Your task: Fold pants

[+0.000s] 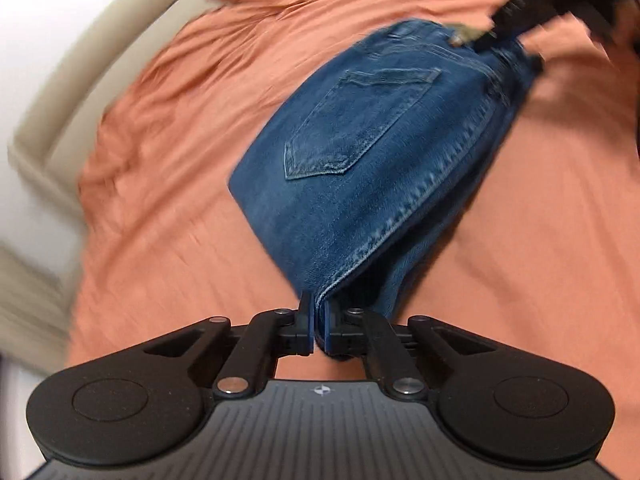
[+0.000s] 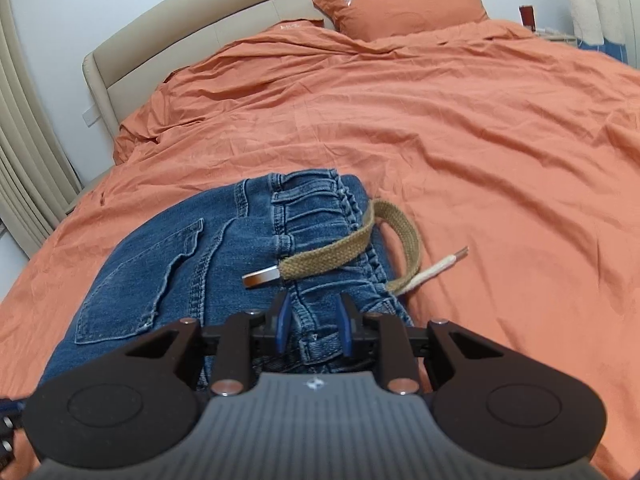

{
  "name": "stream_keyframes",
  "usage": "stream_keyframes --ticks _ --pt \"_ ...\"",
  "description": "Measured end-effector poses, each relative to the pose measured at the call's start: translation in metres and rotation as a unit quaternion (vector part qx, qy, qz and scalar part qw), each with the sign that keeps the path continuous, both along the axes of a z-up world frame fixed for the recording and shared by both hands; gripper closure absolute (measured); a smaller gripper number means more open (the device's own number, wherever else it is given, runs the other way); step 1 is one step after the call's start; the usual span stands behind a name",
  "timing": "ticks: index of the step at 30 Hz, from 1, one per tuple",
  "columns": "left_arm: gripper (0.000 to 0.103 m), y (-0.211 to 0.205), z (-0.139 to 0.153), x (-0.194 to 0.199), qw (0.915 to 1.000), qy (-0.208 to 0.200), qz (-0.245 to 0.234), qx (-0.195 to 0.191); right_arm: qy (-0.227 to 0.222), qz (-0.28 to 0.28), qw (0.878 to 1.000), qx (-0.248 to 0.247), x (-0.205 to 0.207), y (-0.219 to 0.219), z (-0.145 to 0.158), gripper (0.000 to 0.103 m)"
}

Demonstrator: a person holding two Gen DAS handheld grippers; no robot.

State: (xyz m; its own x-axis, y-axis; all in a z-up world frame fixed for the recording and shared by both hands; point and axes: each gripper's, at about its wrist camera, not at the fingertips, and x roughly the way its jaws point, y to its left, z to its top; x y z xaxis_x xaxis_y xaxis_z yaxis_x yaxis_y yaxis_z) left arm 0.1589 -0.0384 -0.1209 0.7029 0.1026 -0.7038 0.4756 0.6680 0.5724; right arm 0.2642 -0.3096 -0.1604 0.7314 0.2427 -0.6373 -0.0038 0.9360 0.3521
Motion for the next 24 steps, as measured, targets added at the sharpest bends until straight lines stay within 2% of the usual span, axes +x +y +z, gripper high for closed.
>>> stream_keyframes --ticks 4,9,12,15,17,20,23,24 --pt "0.099 0.006 -0.017 0.001 0.9988 0.048 0.000 0.009 0.021 0.003 1.000 0.004 0.003 -0.001 -0.006 0.085" --pt "0.100 0.007 -0.049 0.000 0.9982 0.054 0.024 -0.015 0.034 0.004 0.999 -0.006 0.006 0.000 -0.015 0.086" --pt "0.099 0.011 -0.038 0.002 0.9970 0.057 0.035 -0.041 0.036 0.002 0.999 0.004 0.006 -0.003 -0.017 0.086" --pt "0.081 0.020 -0.017 0.004 0.9921 0.072 0.054 -0.087 0.037 -0.002 0.999 0.007 0.004 -0.005 -0.016 0.086" --pt "0.080 0.026 -0.004 -0.001 0.9888 0.074 0.061 -0.115 0.037 -0.003 0.999 0.008 0.003 -0.006 -0.011 0.086" --pt "0.074 0.040 0.017 -0.002 0.9792 0.072 0.082 -0.171 0.032 -0.006 0.999 0.025 -0.005 -0.013 -0.002 0.084" --pt "0.066 0.056 0.034 0.010 0.9607 0.072 0.115 -0.242 0.019 -0.009 1.000 0.023 -0.015 -0.018 0.011 0.082" --pt "0.060 0.061 0.038 0.015 0.9534 0.070 0.126 -0.265 0.012 -0.013 1.000 0.020 -0.018 -0.021 0.015 0.077"
